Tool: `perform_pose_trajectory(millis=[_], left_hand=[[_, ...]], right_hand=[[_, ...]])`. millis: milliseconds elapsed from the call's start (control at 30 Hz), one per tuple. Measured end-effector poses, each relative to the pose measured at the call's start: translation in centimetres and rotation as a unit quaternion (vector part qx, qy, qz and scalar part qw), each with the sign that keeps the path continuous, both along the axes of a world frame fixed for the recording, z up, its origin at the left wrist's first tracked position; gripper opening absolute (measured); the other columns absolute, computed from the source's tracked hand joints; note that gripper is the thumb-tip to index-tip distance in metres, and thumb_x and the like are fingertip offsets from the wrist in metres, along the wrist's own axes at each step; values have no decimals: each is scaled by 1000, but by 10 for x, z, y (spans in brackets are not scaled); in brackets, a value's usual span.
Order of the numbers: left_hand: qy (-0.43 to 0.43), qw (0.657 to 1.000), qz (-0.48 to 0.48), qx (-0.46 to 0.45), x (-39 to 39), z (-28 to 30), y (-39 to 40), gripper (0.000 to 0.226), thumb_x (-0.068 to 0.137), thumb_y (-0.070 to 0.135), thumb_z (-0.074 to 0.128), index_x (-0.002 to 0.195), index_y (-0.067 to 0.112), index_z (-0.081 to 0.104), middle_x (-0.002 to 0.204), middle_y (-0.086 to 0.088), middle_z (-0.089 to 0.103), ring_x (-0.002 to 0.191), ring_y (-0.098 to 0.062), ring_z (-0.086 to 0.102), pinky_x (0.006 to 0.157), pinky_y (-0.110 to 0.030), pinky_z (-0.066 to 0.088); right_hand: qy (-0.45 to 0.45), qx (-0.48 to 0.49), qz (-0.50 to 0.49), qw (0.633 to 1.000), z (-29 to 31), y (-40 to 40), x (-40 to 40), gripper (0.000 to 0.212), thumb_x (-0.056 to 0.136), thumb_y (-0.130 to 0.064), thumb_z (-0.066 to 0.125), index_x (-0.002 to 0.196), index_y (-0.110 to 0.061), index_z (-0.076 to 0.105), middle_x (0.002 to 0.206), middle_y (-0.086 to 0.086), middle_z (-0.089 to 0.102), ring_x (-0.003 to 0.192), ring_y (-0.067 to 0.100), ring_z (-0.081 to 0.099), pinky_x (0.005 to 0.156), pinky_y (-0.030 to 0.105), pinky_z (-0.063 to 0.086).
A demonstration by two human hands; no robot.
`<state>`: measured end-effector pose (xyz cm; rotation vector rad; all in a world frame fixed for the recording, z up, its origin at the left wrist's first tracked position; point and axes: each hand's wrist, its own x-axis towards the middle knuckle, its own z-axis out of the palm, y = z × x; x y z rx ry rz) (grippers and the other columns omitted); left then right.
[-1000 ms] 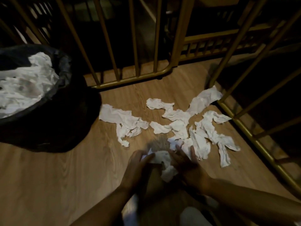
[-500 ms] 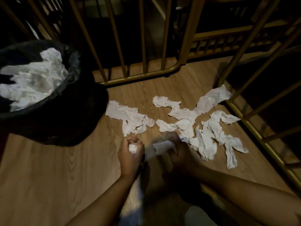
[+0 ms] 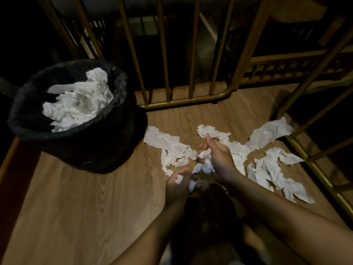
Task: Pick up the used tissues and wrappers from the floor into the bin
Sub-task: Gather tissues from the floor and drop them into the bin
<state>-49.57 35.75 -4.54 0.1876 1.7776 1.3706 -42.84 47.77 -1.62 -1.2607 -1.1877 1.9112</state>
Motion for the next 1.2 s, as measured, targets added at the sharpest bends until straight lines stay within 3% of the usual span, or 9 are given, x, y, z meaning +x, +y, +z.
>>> perform_pose_trajectory(millis=[167, 333, 433, 533, 633, 800, 933, 1033, 1200], left_hand=[[-96, 994, 53, -16, 3, 8, 6, 14, 86, 30, 69, 91, 18, 73, 91, -6, 76, 85, -28, 73, 83, -45, 59], [-147, 984, 98, -2, -5, 17, 8, 17, 88, 26, 67, 102, 16, 71, 97, -7, 74, 88, -27, 71, 77, -42, 60], [-46, 998, 50, 13, -25, 25, 3, 16, 92, 29, 63, 105, 22, 69, 102, 4, 71, 89, -10, 66, 71, -24, 56], [87, 993, 16, 76, -52, 44, -2, 10, 93, 21, 61, 92, 23, 71, 93, 5, 73, 90, -10, 69, 79, -28, 56], [289, 950, 21, 119, -94, 72, 10, 12, 89, 15, 62, 91, 25, 67, 90, 4, 72, 83, -1, 67, 81, -25, 55], [510, 846, -4, 156, -175, 162, 25, 8, 88, 21, 67, 96, 23, 69, 83, 11, 68, 79, -3, 65, 75, -21, 53], [579, 810, -34, 92, -233, 203, 5, 13, 85, 37, 71, 87, 26, 67, 78, 17, 64, 75, 7, 59, 67, -3, 41], [580, 815, -6, 17, -266, 208, -20, 27, 85, 43, 69, 96, 19, 66, 89, 8, 65, 80, -3, 59, 65, -8, 40], [487, 870, -15, -72, -289, 188, -52, 57, 81, 5, 62, 132, 10, 39, 134, -12, 43, 125, -26, 44, 100, -31, 39]], right_hand=[[-64, 110, 67, 990, -10, -23, -5, 20, 100, -15, 48, 102, -26, 65, 104, -3, 71, 102, 13, 67, 89, 29, 53], [-72, 34, 87, 993, -14, -31, -14, 23, 98, -35, 52, 104, -22, 70, 103, 1, 74, 97, 16, 69, 91, 35, 54], [-69, 39, 114, 990, -14, -32, -22, 25, 93, -37, 60, 106, -18, 71, 98, 5, 75, 96, 21, 71, 89, 39, 55], [-82, 110, 92, 986, 2, -26, -37, 9, 91, -17, 66, 95, -12, 71, 89, 7, 74, 85, 20, 71, 71, 26, 58], [-115, 239, 95, 959, 33, -13, -66, 6, 92, -13, 63, 96, -13, 67, 88, -4, 66, 74, -2, 64, 54, 9, 46], [-51, 387, 105, 915, 96, -11, -138, 14, 88, -25, 68, 82, -13, 70, 71, -7, 65, 65, 0, 58, 59, 19, 43], [-47, 465, 99, 879, 142, -23, -199, 32, 88, -33, 65, 67, -9, 64, 61, 3, 60, 63, 16, 58, 55, 32, 39], [-73, 470, 115, 872, 154, -33, -237, 30, 87, -33, 64, 68, -10, 58, 61, 0, 55, 59, 11, 51, 50, 24, 34], [-83, 470, 207, 854, 154, -38, -263, 16, 85, -16, 58, 98, -13, 51, 105, 6, 52, 96, 19, 50, 75, 26, 36]])
